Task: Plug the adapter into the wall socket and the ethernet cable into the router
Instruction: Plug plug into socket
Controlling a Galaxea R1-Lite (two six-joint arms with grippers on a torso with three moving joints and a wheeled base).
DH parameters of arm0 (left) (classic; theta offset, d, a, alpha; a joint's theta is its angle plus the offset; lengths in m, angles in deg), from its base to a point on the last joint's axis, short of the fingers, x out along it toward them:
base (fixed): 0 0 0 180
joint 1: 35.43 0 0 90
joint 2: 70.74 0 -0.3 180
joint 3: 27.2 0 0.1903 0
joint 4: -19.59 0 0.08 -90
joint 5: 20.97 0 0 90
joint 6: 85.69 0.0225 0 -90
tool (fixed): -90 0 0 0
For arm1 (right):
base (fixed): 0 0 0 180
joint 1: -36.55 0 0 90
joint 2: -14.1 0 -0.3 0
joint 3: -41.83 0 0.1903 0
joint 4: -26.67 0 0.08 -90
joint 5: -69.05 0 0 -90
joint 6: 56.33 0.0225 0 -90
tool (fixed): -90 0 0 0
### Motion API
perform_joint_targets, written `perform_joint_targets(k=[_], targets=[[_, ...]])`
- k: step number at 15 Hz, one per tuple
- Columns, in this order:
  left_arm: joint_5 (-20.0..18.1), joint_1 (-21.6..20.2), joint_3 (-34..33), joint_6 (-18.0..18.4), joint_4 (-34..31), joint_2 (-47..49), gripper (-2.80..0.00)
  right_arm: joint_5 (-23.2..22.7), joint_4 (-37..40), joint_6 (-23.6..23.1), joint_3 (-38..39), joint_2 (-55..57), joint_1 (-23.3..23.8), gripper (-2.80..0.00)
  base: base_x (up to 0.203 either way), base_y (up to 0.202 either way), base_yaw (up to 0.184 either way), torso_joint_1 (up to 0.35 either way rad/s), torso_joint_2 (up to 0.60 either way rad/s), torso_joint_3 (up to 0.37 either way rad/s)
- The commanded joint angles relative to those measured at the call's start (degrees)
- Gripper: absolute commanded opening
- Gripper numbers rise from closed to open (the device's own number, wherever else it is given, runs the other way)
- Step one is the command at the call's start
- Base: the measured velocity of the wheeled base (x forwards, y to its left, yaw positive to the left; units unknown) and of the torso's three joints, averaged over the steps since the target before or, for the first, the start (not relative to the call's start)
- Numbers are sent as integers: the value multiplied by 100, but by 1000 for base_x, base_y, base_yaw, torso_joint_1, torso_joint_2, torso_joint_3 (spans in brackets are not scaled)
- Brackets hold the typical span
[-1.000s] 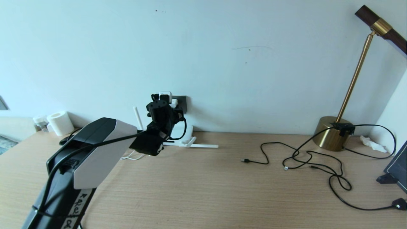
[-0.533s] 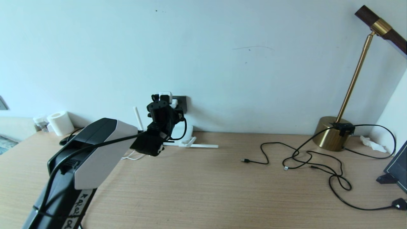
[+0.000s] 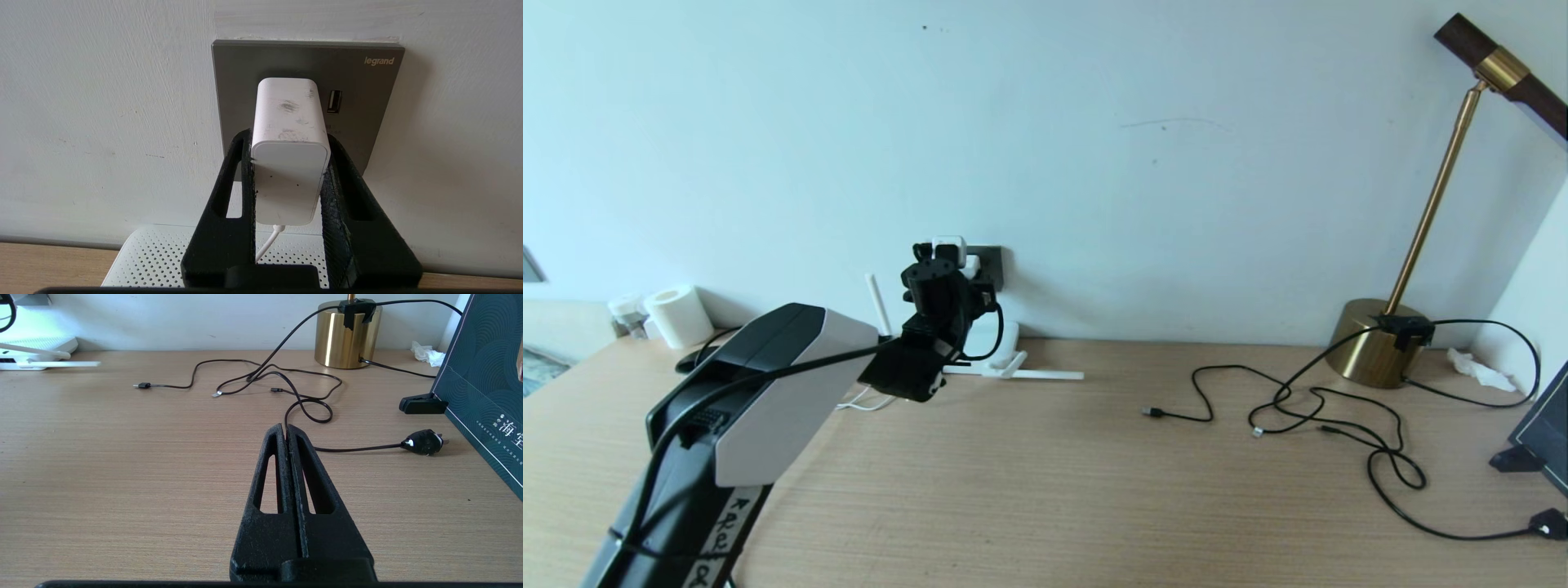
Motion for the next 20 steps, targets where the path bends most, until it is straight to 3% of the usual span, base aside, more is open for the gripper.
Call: perform_joint_targets(k=[1, 20], targets=[[7, -8, -24, 3, 28, -11, -280, 0, -4, 2, 62, 0, -2, -280, 0, 0, 0, 0, 0, 0], [7, -8, -206, 3, 86, -54, -280, 0, -4, 2, 62, 0, -2, -280, 0, 0, 0, 0, 0, 0]])
